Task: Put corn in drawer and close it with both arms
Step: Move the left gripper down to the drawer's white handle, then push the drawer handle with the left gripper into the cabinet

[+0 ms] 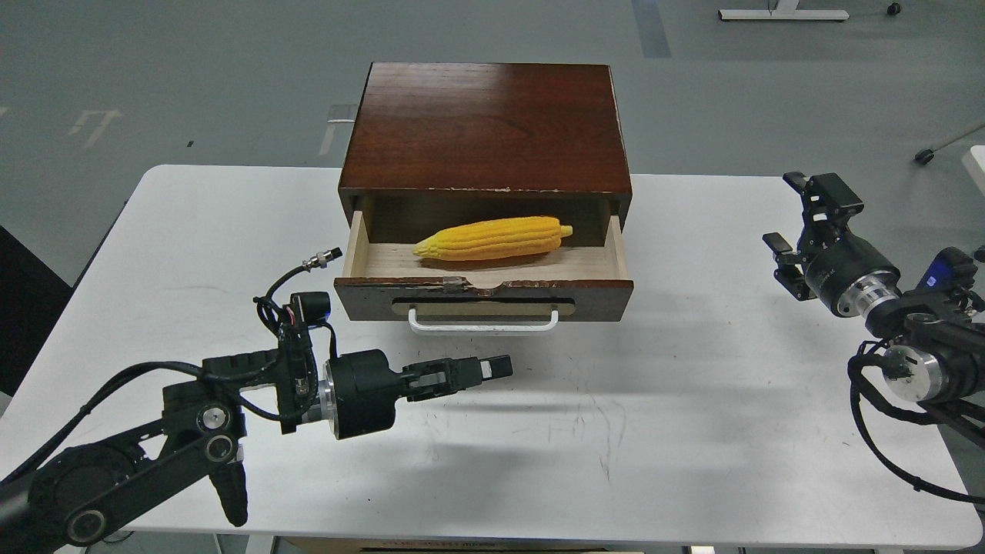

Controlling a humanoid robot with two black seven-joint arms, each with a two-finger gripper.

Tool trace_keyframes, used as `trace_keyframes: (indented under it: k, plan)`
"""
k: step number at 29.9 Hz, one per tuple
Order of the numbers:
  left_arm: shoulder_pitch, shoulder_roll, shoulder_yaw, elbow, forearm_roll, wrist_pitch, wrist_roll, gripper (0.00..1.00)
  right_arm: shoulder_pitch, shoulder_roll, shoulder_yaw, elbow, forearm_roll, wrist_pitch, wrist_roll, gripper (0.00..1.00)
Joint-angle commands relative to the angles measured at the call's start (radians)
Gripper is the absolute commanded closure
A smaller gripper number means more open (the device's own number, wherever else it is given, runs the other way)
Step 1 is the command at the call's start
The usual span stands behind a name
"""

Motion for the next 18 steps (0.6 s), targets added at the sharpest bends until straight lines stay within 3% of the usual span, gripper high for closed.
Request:
trace_keyframes:
  k: [1,18]
  plan:
    - [0.001,-0.002,0.000,0.021,0.000,0.002,0.000,1.00,-0.001,0.000,0.000,0.000,0.000,-0.001,0.000,0.00]
    - [0.000,-0.008,-0.015,0.083,-0.031,0.016,0.000,1.00,-0.008,0.000,0.000,0.000,0.000,-0.001,0.000,0.00]
